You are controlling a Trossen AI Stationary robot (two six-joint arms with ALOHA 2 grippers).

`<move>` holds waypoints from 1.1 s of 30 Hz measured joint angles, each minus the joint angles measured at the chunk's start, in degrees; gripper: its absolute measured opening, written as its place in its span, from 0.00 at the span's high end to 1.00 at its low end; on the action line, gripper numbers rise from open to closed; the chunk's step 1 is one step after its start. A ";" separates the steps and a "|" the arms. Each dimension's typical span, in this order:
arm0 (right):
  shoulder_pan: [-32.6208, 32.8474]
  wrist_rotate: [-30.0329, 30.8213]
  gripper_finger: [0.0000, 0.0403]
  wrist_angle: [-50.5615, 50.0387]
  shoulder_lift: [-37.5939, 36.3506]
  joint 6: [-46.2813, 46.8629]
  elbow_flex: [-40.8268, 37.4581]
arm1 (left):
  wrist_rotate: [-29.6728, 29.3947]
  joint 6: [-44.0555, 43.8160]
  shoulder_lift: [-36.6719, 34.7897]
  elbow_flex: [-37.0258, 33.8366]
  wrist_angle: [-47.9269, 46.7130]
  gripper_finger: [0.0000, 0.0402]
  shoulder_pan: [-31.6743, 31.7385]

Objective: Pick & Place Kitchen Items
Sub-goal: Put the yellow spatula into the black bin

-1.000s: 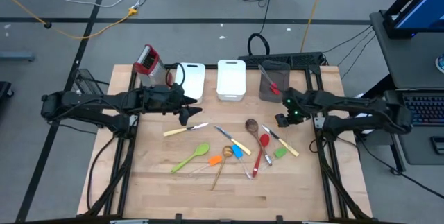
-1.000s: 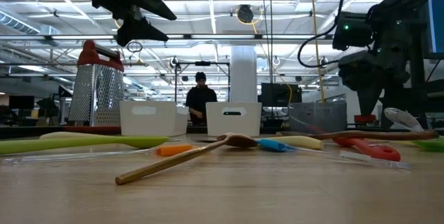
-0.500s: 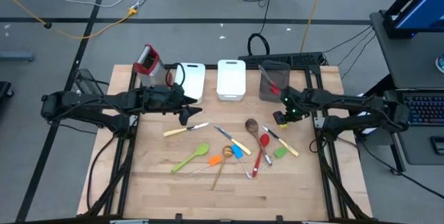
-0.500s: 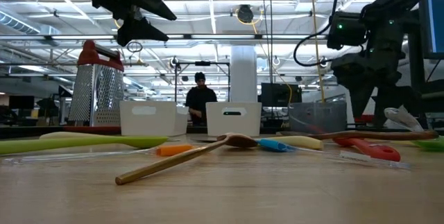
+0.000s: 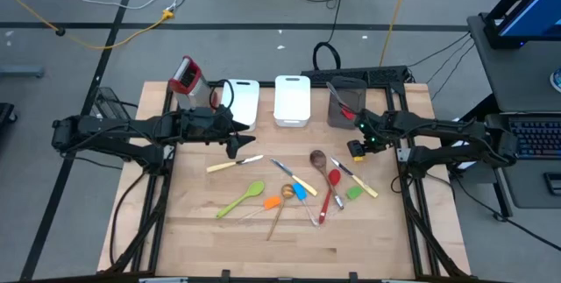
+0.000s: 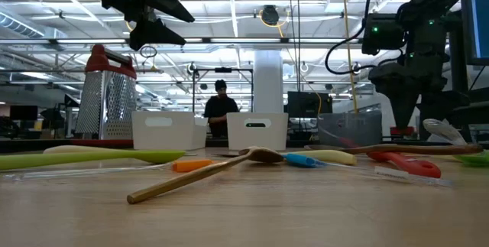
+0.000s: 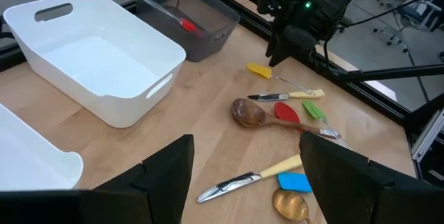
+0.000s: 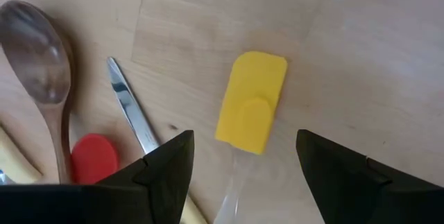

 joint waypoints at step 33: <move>5.73 7.63 0.39 3.46 16.88 4.31 0.28 | -1.99 -0.15 0.00 0.00 0.13 0.34 0.04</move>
